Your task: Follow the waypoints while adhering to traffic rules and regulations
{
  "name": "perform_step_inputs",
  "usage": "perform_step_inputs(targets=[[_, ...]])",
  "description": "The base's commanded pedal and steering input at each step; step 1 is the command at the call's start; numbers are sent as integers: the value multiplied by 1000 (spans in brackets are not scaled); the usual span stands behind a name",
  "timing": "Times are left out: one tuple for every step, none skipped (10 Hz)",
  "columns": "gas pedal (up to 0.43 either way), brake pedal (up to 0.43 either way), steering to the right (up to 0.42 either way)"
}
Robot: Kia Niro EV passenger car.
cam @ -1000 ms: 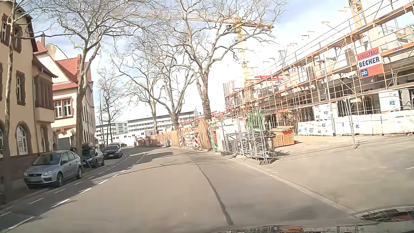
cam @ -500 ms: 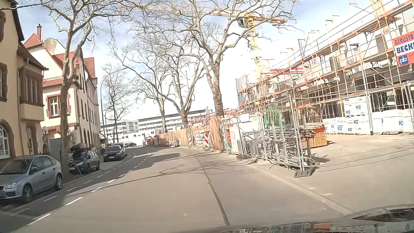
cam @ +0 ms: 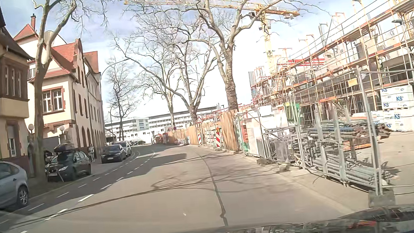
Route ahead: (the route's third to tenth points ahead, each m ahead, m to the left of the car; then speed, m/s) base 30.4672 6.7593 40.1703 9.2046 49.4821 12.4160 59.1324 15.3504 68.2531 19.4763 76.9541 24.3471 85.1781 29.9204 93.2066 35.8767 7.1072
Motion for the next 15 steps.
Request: perform_step_inputs(targets=[[79,0,-46],[79,0,-45],[79,0,-44],[79,0,-43],[79,0,-43],[67,0,-42],[67,0,-42],[67,0,-40],[67,0,-37],[67,0,-32],[67,0,-31],[67,0,-32],[67,0,-32],[67,0,-32],[67,0,-29]])
